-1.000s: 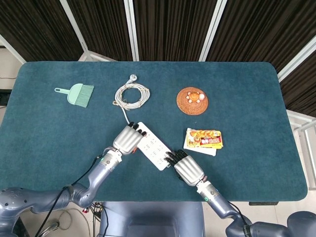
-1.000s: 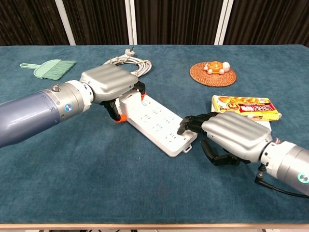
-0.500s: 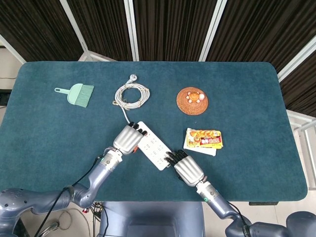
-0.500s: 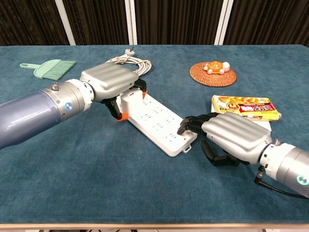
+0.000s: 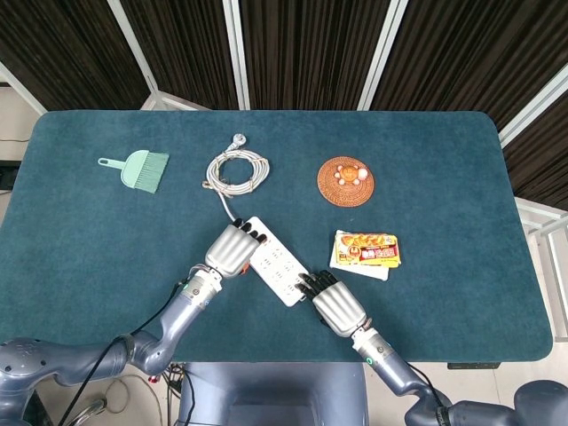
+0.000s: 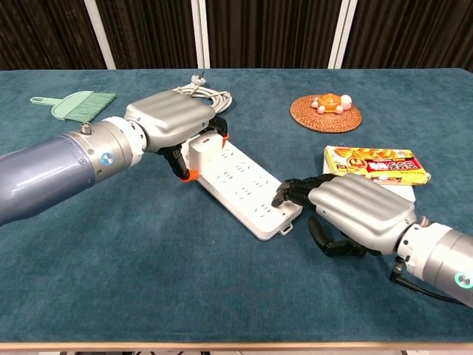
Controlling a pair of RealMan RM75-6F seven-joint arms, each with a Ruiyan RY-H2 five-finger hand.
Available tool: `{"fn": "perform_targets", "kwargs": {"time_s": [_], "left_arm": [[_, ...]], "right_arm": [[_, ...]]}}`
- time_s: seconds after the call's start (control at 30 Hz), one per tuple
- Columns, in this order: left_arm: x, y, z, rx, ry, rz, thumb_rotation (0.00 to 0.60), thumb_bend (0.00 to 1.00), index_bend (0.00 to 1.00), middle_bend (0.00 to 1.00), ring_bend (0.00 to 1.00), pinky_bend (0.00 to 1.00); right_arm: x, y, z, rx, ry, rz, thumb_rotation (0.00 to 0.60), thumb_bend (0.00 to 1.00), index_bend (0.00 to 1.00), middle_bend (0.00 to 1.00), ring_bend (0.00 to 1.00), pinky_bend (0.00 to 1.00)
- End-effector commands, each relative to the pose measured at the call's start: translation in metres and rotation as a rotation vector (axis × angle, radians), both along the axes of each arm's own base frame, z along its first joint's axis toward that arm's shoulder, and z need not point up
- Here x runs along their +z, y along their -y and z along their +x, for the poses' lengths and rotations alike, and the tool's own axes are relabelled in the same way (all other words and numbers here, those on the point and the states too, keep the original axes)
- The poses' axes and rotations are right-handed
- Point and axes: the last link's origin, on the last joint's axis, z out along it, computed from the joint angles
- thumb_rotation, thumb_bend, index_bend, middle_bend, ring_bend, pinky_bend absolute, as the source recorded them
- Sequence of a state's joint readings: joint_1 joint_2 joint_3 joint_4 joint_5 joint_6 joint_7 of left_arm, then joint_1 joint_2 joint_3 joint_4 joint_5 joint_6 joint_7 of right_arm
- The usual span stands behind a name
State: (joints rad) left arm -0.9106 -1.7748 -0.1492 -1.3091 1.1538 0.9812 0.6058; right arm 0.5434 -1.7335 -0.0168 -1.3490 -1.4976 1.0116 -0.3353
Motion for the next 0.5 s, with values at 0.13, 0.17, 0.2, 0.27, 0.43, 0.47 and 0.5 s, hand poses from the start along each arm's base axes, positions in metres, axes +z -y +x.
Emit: {"fn": "perform_targets", "kwargs": {"time_s": [0.13,0.17,0.2,0.27,0.43,0.47,0.5], "left_arm": [[0.003,0.0003,0.0004,-0.003,0.0,0.002,0.6,0.42,0.61,0.65,0.3,0.29],[0.0036,0.0004,0.0006,-0.004,0.0,0.002,0.6,0.42,0.61,0.65,0.3,0.29],[0.0041,0.0005,0.0006,-0.004,0.001,0.002,0.6,0.42,0.61,0.65,0.3,0.29],[0.0049,0.0008,0.0007,-0.005,0.001,0.003,0.6,0.42,0.62,0.65,0.31,0.29],[0.0075,0.0001,0.0007,-0.004,0.004,0.008,0.6,0.42,0.62,0.66,0.31,0.29],[0.008,0.0,0.001,-0.005,0.005,0.009,0.6,0.42,0.62,0.66,0.31,0.29],[0.0085,0.0,0.0013,-0.004,0.007,0.01,0.6,0.42,0.62,0.66,0.31,0.29]], "right_arm": [[-0.0014,-0.0013,0.0017,0.006,-0.001,0.004,0.6,0.89,0.29,0.24,0.22,0.22],[-0.0017,-0.0015,0.0019,0.006,-0.001,0.005,0.6,0.89,0.29,0.24,0.22,0.22],[-0.002,-0.0019,0.0021,0.007,-0.001,0.006,0.6,0.89,0.29,0.24,0.22,0.22],[-0.0027,-0.0026,0.0023,0.008,-0.003,0.008,0.6,0.89,0.29,0.24,0.22,0.22],[-0.0039,-0.0037,0.002,0.006,-0.005,0.012,0.6,0.89,0.29,0.24,0.22,0.22],[-0.0041,-0.0038,0.002,0.006,-0.005,0.012,0.6,0.89,0.29,0.24,0.22,0.22],[-0.0043,-0.004,0.0019,0.006,-0.006,0.012,0.6,0.89,0.29,0.24,0.22,0.22]]}}
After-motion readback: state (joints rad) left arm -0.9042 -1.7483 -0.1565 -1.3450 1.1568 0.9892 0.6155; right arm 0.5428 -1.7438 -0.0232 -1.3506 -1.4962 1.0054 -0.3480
